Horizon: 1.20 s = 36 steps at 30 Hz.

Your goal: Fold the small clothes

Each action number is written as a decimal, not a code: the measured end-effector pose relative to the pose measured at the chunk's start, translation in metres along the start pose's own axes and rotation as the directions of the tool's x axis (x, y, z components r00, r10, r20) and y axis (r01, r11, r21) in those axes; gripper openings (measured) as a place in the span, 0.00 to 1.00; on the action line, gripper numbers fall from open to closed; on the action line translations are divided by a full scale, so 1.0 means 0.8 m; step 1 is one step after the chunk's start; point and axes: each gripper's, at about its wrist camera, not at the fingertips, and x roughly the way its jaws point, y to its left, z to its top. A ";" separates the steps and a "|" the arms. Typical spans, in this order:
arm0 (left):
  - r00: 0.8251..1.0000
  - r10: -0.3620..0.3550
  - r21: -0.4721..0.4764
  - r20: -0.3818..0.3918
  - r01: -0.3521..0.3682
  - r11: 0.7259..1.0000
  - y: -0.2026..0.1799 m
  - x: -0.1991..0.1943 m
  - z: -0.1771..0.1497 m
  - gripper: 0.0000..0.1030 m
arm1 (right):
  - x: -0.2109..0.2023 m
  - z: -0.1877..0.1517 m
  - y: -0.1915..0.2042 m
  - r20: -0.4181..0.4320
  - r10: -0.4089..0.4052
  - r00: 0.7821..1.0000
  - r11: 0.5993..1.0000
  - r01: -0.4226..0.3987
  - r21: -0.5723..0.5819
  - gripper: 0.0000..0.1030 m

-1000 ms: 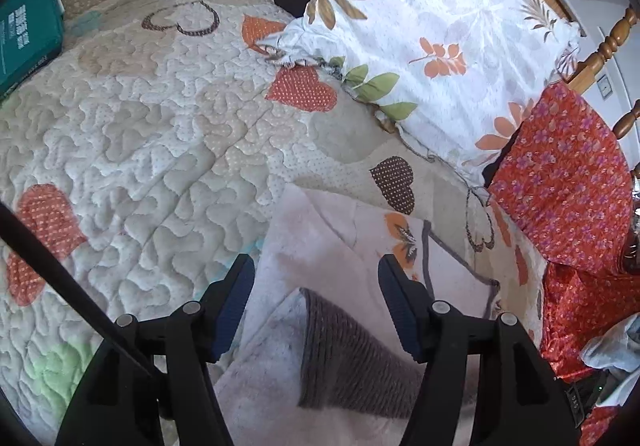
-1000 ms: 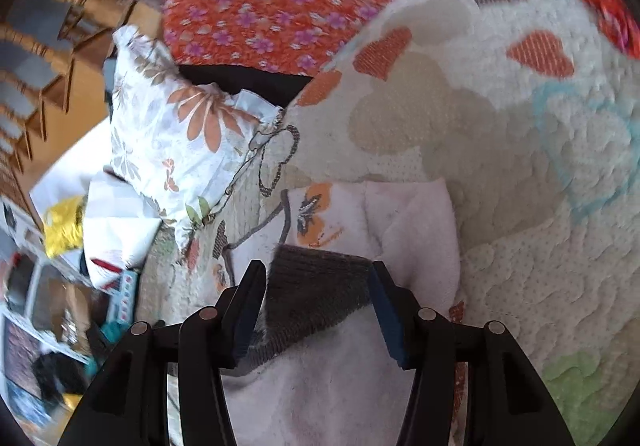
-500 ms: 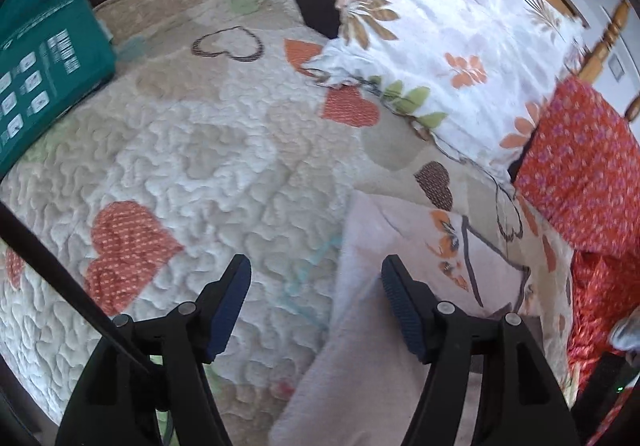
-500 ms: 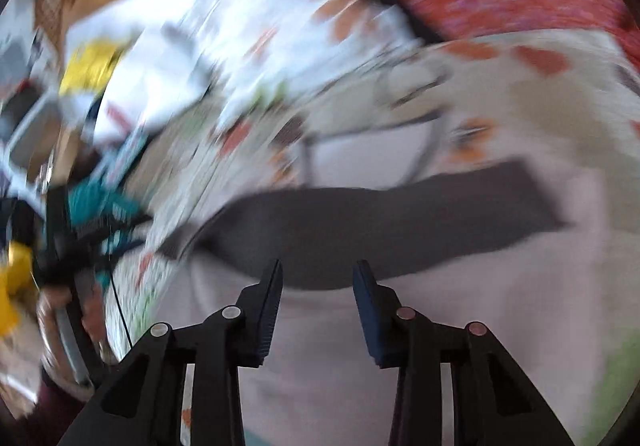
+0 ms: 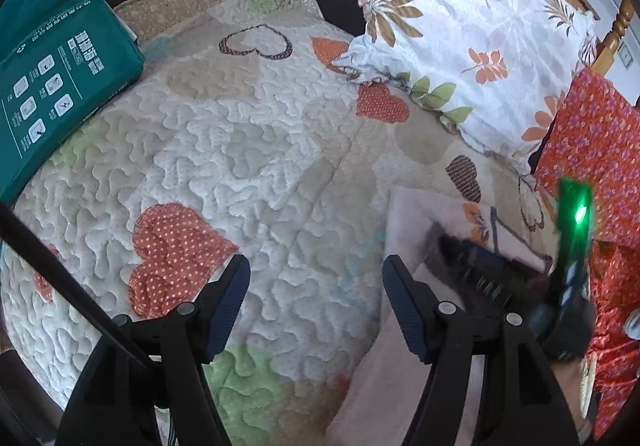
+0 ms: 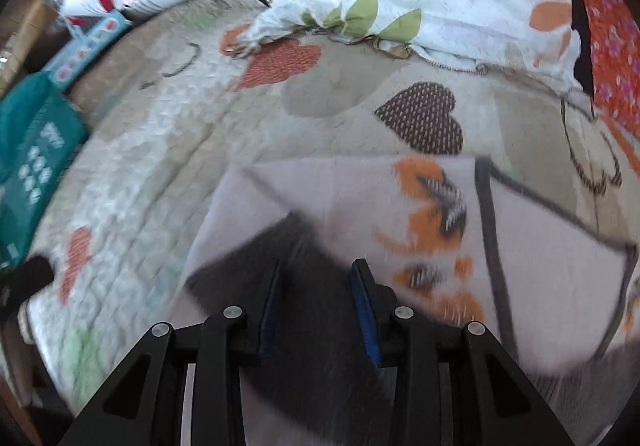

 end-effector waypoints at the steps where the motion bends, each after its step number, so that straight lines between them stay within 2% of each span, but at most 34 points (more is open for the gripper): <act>1: 1.000 0.001 0.002 -0.007 -0.001 1.000 0.001 0.001 -0.002 0.66 | -0.008 0.005 -0.004 0.014 0.001 1.000 1.000 -0.001 0.020 0.37; 4: 0.999 0.001 0.029 -0.040 0.000 1.000 -0.001 0.008 -0.008 0.66 | -0.046 0.002 -0.019 0.071 0.041 0.997 0.997 -0.046 0.070 0.40; 7: 0.997 -0.011 0.060 -0.078 0.016 0.998 -0.008 0.015 -0.019 0.66 | -0.087 -0.025 -0.039 0.088 0.019 0.996 0.998 -0.024 0.057 0.44; 11: 0.994 0.019 0.127 -0.106 -0.005 0.992 -0.023 0.021 -0.036 0.66 | -0.137 -0.096 -0.089 0.068 -0.039 0.997 0.996 0.034 0.082 0.49; 16: 0.993 0.048 0.210 -0.107 -0.025 0.977 -0.042 0.024 -0.063 0.66 | -0.186 -0.189 -0.177 0.044 -0.130 0.991 0.968 0.117 0.224 0.52; 19: 0.989 0.080 0.281 -0.124 -0.042 0.959 -0.058 0.035 -0.080 0.66 | -0.205 -0.235 -0.217 0.032 -0.143 0.989 0.945 0.127 0.301 0.54; 20: 0.986 0.091 0.315 -0.138 -0.044 0.948 -0.065 0.040 -0.087 0.63 | -0.208 -0.245 -0.225 0.029 -0.140 0.990 0.940 0.123 0.318 0.54; 21: 0.984 0.102 0.347 -0.149 -0.044 0.937 -0.070 0.044 -0.091 0.57 | -0.209 -0.256 -0.231 0.028 -0.141 0.990 0.935 0.124 0.332 0.54; 23: 0.984 0.114 0.429 -0.137 -0.045 0.902 -0.082 0.041 -0.101 0.24 | -0.211 -0.271 -0.235 0.033 -0.150 0.988 0.930 0.129 0.343 0.54; 24: 0.984 0.131 0.461 -0.122 -0.061 0.885 -0.086 0.035 -0.104 0.12 | -0.212 -0.276 -0.235 0.039 -0.161 0.986 0.929 0.138 0.343 0.54; 25: 0.982 0.161 0.477 -0.098 -0.096 0.874 -0.086 0.030 -0.106 0.06 | -0.213 -0.280 -0.235 0.045 -0.179 0.983 0.928 0.154 0.339 0.54; 27: 0.975 0.214 0.493 -0.055 -0.160 0.855 -0.080 0.025 -0.110 0.06 | -0.216 -0.290 -0.233 0.054 -0.202 0.978 0.928 0.173 0.331 0.54; 29: 0.958 0.283 0.489 -0.044 -0.227 0.842 -0.069 0.030 -0.111 0.05 | -0.216 -0.296 -0.232 0.049 -0.226 0.973 0.926 0.199 0.321 0.54; 30: 0.956 0.288 0.479 -0.052 -0.229 0.848 -0.064 0.032 -0.106 0.05 | -0.217 -0.299 -0.231 0.043 -0.248 0.968 0.922 0.222 0.318 0.54; 33: 0.969 0.240 0.398 -0.049 -0.202 0.895 -0.046 0.020 -0.090 0.05 | -0.223 -0.310 -0.234 0.018 -0.324 0.946 0.896 0.301 0.327 0.54; 34: 0.978 0.205 0.369 -0.033 -0.179 0.912 -0.042 0.010 -0.085 0.06 | -0.229 -0.316 -0.239 0.021 -0.332 0.943 0.885 0.303 0.354 0.55; 36: 0.988 0.153 0.325 -0.007 -0.142 0.935 -0.040 -0.004 -0.079 0.12 | -0.236 -0.326 -0.253 0.034 -0.293 0.956 0.872 0.252 0.419 0.59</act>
